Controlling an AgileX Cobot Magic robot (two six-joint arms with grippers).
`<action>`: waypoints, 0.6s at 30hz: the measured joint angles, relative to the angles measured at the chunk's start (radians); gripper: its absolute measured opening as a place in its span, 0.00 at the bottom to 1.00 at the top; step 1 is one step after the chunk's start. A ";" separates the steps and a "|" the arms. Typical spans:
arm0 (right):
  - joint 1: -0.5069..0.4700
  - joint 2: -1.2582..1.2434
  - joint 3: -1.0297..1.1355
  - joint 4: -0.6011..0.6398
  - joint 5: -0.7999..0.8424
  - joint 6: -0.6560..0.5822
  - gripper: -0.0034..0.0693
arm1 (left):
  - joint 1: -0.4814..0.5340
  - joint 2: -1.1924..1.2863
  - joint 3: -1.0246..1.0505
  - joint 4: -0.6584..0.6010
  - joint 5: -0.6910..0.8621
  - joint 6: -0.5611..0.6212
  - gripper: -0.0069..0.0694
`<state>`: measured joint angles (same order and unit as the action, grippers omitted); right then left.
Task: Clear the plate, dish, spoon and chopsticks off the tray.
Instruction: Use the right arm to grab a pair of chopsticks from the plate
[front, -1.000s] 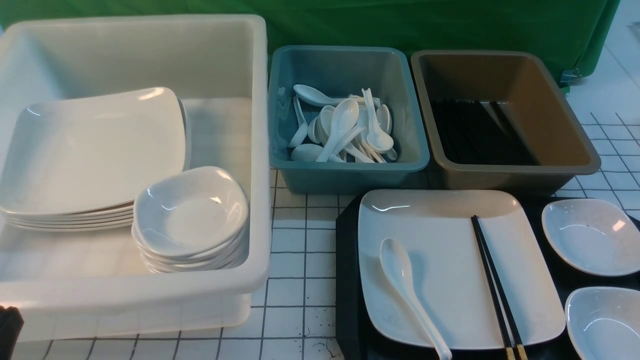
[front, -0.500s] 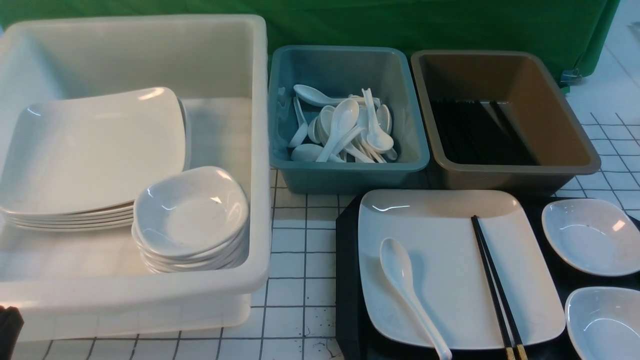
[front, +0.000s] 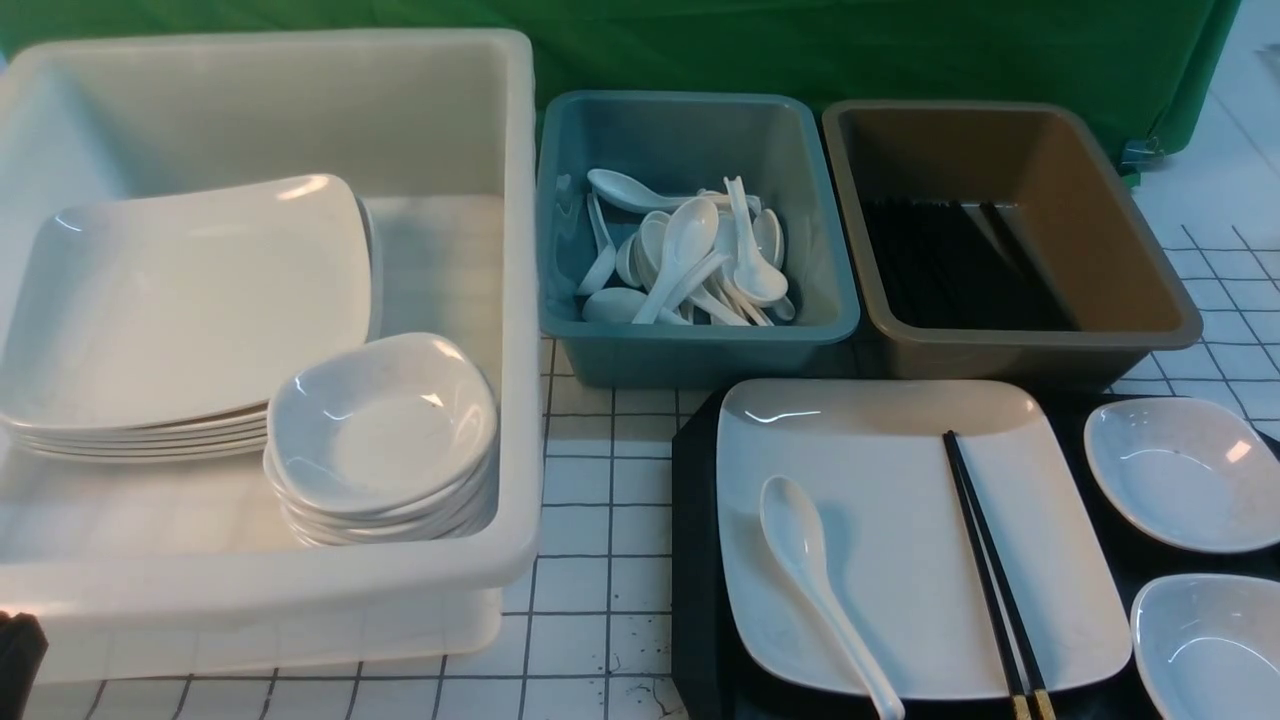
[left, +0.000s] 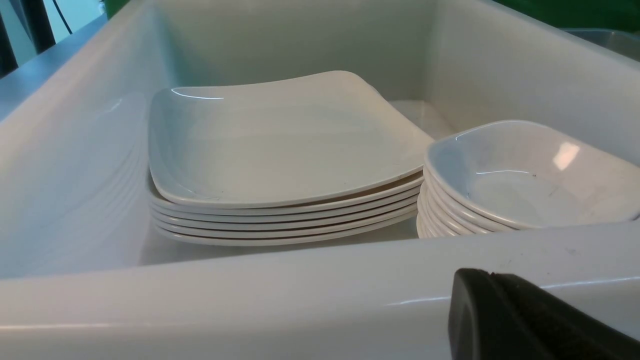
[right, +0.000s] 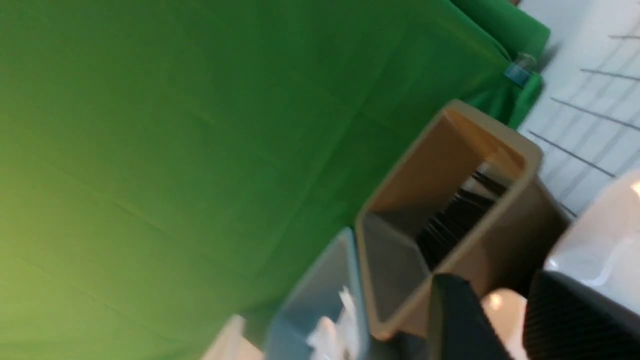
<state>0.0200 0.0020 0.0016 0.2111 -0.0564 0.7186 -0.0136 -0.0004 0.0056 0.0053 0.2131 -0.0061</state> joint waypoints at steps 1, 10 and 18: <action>0.000 -0.001 -0.028 0.003 -0.014 -0.022 0.29 | 0.000 0.000 0.000 -0.005 0.000 -0.001 0.12; 0.000 0.193 -0.429 0.003 0.234 -0.605 0.07 | 0.000 0.000 0.000 -0.005 0.000 -0.001 0.12; 0.000 0.781 -0.677 0.008 0.838 -0.774 0.08 | 0.000 0.000 0.000 0.000 0.000 -0.001 0.12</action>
<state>0.0200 0.7832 -0.6749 0.2193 0.7818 -0.0550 -0.0136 -0.0004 0.0056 0.0053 0.2131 -0.0071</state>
